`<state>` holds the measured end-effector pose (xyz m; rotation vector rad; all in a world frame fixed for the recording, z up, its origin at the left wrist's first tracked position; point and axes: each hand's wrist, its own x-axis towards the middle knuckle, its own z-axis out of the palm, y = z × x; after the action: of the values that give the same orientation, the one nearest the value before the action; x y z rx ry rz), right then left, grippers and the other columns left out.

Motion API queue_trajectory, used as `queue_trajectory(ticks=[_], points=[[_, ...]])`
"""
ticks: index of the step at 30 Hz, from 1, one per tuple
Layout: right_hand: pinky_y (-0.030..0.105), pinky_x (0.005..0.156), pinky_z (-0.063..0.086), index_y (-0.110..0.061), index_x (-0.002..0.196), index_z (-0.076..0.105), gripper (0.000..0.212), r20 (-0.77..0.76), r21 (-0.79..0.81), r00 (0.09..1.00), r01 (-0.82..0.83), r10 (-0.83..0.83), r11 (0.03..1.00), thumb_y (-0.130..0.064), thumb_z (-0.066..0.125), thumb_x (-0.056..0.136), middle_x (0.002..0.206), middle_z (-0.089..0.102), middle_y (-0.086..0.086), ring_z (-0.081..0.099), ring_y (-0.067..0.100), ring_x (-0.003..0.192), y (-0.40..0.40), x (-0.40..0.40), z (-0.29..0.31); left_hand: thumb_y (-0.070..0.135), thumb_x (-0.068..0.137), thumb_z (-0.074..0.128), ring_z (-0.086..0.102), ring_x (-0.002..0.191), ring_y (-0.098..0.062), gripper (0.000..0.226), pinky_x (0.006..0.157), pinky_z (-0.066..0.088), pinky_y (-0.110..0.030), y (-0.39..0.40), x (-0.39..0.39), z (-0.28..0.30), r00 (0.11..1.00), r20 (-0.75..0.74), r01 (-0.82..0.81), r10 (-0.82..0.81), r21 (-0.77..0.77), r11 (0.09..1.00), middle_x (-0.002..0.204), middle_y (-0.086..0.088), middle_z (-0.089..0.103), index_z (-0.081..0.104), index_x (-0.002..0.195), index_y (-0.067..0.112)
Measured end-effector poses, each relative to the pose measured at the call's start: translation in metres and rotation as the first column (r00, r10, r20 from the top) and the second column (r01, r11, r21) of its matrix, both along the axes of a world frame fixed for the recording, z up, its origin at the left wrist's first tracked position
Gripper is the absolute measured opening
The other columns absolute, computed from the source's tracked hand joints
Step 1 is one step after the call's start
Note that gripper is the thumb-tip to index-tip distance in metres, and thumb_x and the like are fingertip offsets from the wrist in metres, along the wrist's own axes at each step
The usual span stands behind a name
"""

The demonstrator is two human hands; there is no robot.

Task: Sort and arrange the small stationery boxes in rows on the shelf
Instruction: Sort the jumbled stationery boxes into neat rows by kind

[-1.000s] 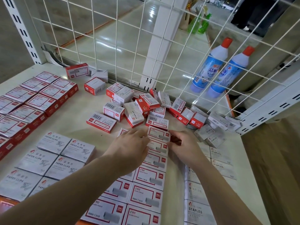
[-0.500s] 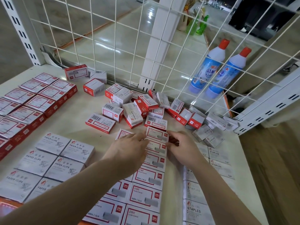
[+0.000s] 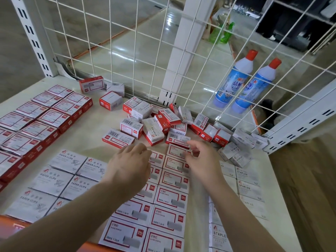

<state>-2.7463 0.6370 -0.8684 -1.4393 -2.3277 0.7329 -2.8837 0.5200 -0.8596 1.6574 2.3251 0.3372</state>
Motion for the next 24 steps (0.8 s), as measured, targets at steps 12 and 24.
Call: queue_trajectory(ticks=[12,24], points=[[0.024,0.082,0.042,-0.017,0.118,0.057,0.048,0.052,0.005,0.998,-0.029,0.028,1.000,-0.046,0.065,0.081,0.112,0.058,-0.004,0.053,0.014,0.106,-0.006,-0.065,-0.008,0.035,0.098,0.029,0.040,0.123,-0.009,0.038,0.105,0.032,-0.024,-0.009,-0.035,-0.005,0.995,-0.023,0.099,-0.100,-0.027,0.995,0.131,0.013,0.046,0.046,0.131,0.031],[0.019,0.056,0.039,-0.016,0.089,0.061,0.024,-0.061,0.024,0.996,0.063,-0.061,0.998,-0.037,0.068,0.079,0.088,0.062,-0.003,0.057,0.010,0.075,-0.009,-0.077,-0.010,0.034,0.098,0.030,0.036,0.126,-0.009,0.039,0.106,0.027,-0.023,-0.012,-0.031,-0.007,0.995,-0.035,0.096,-0.095,0.038,0.995,0.136,0.010,0.039,0.041,0.134,0.027]])
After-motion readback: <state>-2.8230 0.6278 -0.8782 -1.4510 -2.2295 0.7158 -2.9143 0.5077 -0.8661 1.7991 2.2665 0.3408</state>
